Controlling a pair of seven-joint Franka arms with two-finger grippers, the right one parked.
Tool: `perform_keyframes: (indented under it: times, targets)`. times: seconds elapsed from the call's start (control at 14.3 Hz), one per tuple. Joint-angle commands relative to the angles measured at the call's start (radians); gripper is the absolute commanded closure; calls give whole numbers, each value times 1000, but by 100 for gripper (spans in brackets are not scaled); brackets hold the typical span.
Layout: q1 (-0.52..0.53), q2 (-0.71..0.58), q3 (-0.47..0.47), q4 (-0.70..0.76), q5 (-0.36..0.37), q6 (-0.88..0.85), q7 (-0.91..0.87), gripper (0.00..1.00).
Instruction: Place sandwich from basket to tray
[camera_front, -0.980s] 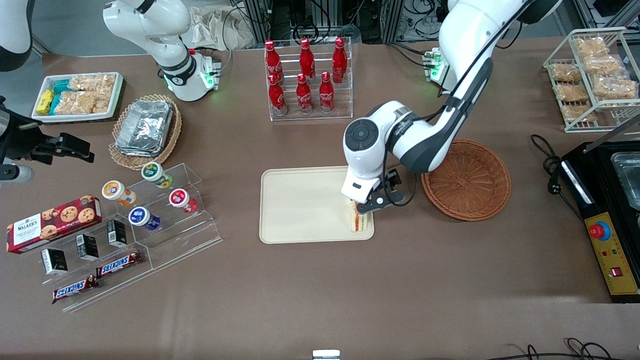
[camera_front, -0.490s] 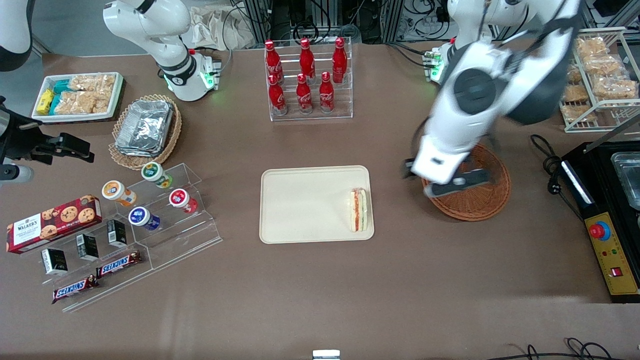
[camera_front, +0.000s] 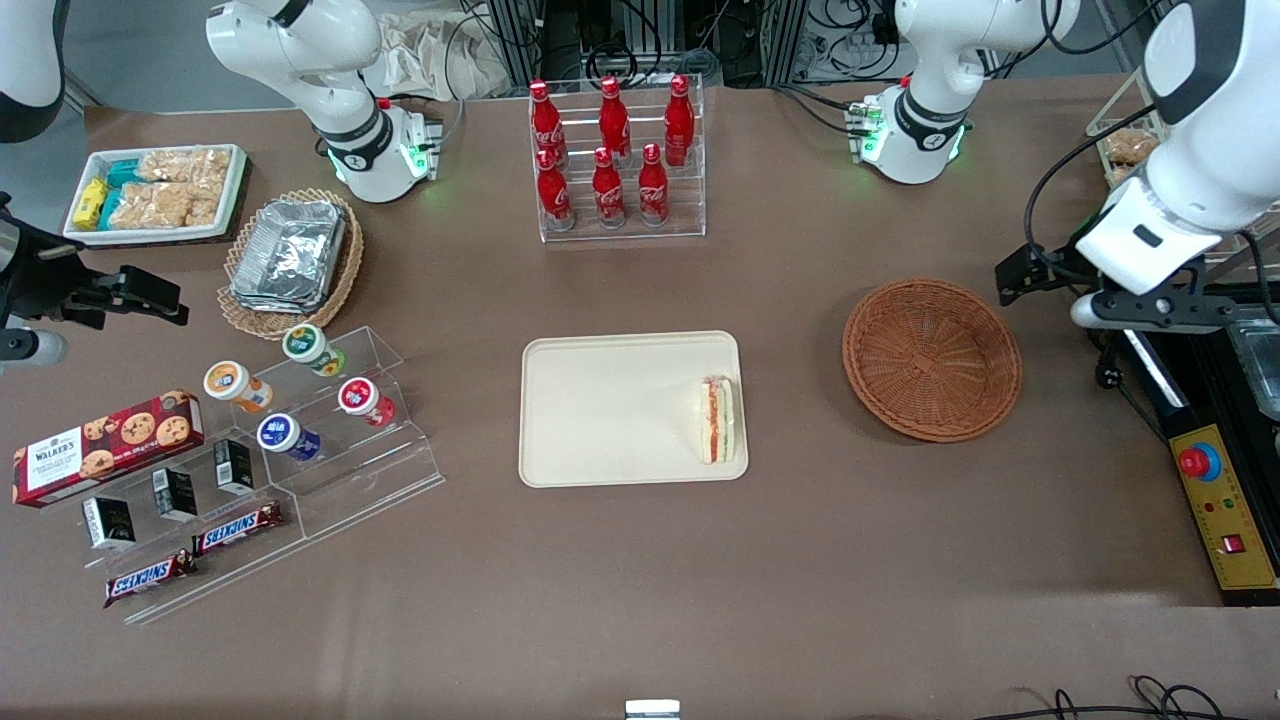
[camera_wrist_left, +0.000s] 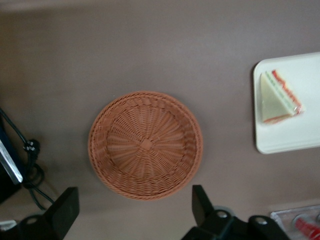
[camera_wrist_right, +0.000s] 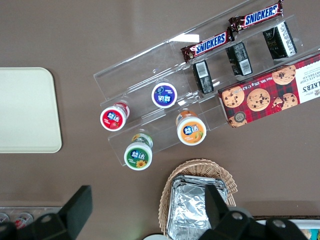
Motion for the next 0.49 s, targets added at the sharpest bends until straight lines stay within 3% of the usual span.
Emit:
perform_keyframes:
  times: [0.0,0.21,0.42]
  targets:
    - [-3,-28,44,-15,-17,-19,135,0]
    - [-6,36,46,101,6,-55,103,0]
    - [-15,72,38,101,86,-70,34,0]
